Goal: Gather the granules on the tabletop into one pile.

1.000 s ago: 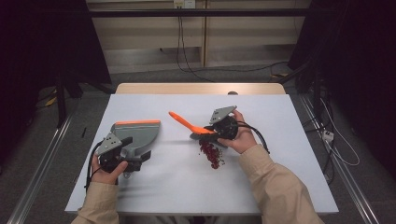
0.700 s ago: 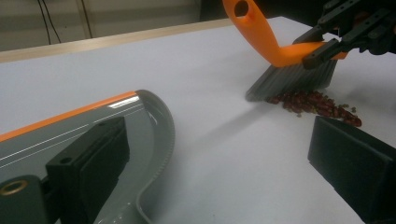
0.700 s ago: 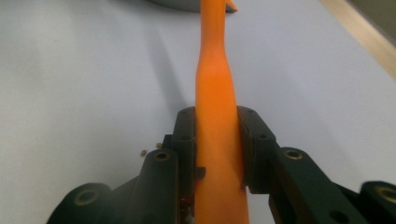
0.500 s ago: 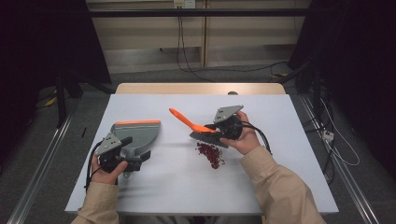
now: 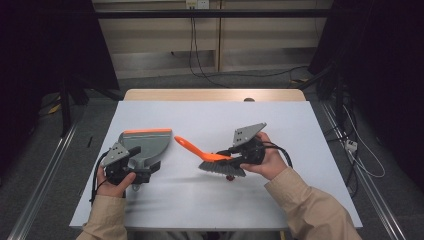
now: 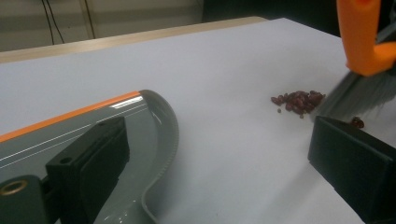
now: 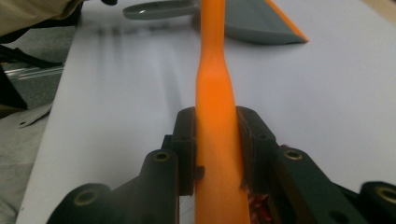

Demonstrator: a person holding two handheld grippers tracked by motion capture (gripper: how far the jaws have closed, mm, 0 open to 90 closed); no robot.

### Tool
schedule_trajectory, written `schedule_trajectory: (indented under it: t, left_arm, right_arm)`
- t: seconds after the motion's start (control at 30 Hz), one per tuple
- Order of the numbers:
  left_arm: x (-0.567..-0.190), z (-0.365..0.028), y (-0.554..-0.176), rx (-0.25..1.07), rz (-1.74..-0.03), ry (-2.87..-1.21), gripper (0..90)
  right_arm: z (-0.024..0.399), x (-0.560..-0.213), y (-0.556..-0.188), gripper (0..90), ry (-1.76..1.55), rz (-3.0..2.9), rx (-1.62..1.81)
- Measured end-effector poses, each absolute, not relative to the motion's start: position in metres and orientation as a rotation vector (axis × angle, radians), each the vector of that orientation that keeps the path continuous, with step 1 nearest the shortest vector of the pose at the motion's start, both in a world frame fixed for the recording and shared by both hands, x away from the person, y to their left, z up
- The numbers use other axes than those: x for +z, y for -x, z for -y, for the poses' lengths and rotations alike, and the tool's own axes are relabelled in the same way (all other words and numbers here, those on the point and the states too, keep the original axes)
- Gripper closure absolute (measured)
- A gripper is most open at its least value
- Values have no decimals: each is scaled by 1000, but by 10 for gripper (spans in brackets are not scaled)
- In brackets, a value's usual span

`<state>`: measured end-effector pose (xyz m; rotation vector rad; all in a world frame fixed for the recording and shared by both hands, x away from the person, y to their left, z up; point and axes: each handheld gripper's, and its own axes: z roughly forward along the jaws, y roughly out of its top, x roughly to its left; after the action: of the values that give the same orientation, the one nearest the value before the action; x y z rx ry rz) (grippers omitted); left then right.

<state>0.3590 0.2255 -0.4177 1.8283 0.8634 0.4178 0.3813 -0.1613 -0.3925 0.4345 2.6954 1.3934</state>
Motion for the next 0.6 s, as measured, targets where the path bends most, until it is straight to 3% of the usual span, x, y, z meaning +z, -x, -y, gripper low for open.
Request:
schedule_trajectory:
  t: [0.23, 0.6]
  left_arm:
    - [-418, -227, -359, 416, -874, -1824, 51]
    - [-419, -227, -360, 418, -879, -1829, 51]
  right_arm:
    - [173, -416, -380, 712, -439, -2799, 1412]
    - [172, -426, -409, 708, -436, -2721, 1509]
